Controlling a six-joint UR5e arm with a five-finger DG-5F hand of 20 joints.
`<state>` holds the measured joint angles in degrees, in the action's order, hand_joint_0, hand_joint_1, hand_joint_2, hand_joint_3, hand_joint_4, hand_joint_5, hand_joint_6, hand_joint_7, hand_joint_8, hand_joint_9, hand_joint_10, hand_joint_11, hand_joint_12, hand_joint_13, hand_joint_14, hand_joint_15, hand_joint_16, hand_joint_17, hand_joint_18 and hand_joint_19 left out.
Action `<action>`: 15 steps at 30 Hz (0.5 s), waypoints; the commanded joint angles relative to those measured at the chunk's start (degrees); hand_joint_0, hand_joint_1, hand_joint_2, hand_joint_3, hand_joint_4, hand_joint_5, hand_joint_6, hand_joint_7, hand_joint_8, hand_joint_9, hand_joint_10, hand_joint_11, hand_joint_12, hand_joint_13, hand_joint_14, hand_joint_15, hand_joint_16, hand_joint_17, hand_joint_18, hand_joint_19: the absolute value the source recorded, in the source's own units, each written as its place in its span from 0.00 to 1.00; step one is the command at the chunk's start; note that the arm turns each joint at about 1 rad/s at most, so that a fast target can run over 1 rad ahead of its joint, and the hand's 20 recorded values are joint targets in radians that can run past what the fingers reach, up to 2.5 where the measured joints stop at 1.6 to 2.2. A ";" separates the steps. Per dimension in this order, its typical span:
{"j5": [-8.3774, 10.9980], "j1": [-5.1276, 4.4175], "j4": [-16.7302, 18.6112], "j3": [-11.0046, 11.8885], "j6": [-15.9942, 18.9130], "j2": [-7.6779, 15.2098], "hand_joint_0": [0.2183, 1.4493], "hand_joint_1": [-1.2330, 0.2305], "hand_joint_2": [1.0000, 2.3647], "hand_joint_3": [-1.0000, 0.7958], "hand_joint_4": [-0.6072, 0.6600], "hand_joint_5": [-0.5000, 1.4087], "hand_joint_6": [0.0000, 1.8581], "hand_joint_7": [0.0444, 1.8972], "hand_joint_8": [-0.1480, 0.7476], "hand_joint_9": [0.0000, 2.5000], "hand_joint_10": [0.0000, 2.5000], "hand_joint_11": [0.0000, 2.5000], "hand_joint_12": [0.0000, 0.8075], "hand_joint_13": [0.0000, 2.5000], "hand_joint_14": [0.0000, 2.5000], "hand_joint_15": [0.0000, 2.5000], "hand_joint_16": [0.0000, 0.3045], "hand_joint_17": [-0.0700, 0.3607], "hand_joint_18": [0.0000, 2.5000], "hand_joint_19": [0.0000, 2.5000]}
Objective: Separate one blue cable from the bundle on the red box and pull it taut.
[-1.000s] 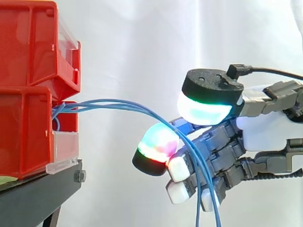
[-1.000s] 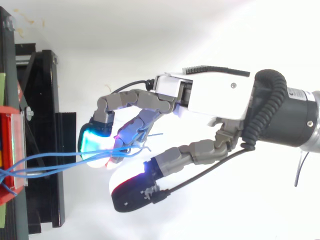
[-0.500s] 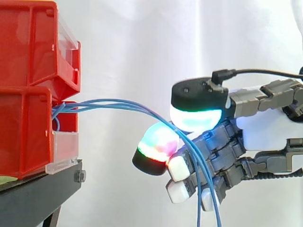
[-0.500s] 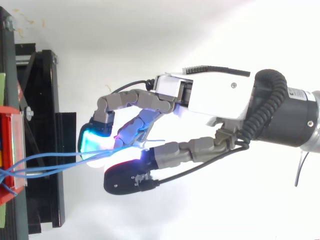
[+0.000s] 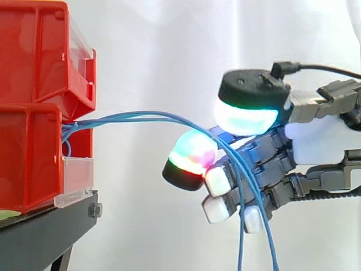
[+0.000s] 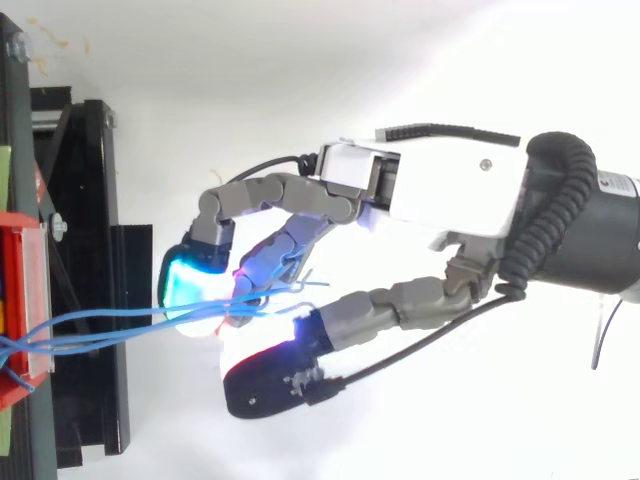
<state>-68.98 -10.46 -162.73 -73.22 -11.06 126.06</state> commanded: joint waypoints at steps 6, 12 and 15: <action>0.08 -0.09 -0.66 0.00 -0.10 -0.11 0.36 0.44 0.01 0.46 0.66 0.22 0.27 0.67 0.55 0.32 0.00 0.15 0.45 0.33 0.00 0.15 0.14 0.38 0.34 0.19; 0.08 -0.09 -0.66 0.00 -0.01 -0.11 0.42 0.37 0.01 0.55 0.66 0.22 0.27 0.66 0.54 0.34 0.00 0.16 0.44 0.34 0.00 0.15 0.13 0.37 0.34 0.20; 0.08 -0.09 -0.74 0.00 0.08 -0.11 0.44 0.34 0.01 0.55 0.65 0.22 0.27 0.66 0.54 0.34 0.00 0.16 0.44 0.34 0.00 0.16 0.13 0.36 0.33 0.20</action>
<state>-68.91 -10.54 -163.41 -73.21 -11.05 125.95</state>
